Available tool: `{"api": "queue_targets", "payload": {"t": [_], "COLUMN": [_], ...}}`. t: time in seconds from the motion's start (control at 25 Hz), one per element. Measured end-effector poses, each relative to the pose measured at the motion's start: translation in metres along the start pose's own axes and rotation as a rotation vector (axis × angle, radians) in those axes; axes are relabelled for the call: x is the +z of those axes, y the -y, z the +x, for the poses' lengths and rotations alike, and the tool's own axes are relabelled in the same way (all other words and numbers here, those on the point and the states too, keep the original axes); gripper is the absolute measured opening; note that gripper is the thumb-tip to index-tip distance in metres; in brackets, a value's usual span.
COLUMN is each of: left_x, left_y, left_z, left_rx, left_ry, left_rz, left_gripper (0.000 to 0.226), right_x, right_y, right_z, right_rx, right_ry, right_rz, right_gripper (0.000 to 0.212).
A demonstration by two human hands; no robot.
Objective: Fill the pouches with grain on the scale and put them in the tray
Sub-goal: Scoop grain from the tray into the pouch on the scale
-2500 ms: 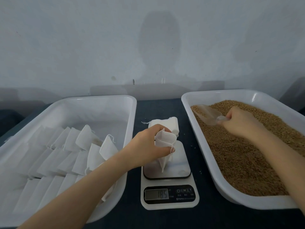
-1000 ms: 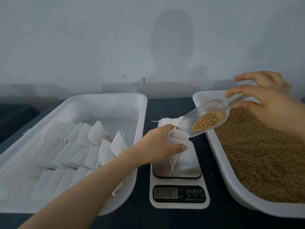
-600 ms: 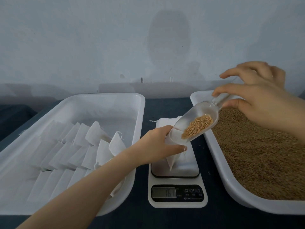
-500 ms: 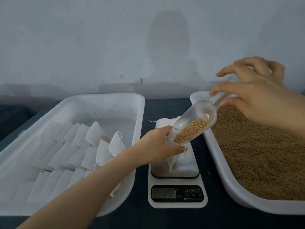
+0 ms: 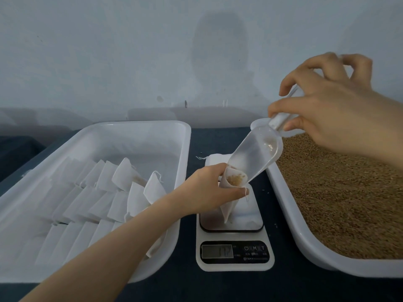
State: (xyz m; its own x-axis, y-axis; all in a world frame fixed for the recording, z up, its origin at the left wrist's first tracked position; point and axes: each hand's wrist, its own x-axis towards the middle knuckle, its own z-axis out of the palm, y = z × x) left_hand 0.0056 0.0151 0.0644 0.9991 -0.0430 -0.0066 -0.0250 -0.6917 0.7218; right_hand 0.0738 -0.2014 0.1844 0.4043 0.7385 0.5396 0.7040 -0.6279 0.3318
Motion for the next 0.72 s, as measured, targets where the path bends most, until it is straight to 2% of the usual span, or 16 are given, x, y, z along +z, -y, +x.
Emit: {"api": "queue_targets", "payload": {"t": [0.24, 0.52, 0.72], "left_x": [0.0, -0.001, -0.002], "left_y": [0.001, 0.001, -0.001], "left_z": [0.001, 0.002, 0.0], "left_rx": [-0.002, -0.026, -0.022], "left_ry": [-0.004, -0.009, -0.01], "left_rz": [0.011, -0.003, -0.015], "left_gripper": [0.057, 0.062, 0.06], "right_x": [-0.006, -0.02, -0.022], "right_y": [0.005, 0.02, 0.021], "right_z": [0.006, 0.007, 0.003], "right_rx": [-0.075, -0.22, -0.233], "right_ry": [-0.043, -0.153, -0.199], "right_rz": [-0.046, -0.193, -0.255], "right_gripper": [0.027, 0.028, 0.026]}}
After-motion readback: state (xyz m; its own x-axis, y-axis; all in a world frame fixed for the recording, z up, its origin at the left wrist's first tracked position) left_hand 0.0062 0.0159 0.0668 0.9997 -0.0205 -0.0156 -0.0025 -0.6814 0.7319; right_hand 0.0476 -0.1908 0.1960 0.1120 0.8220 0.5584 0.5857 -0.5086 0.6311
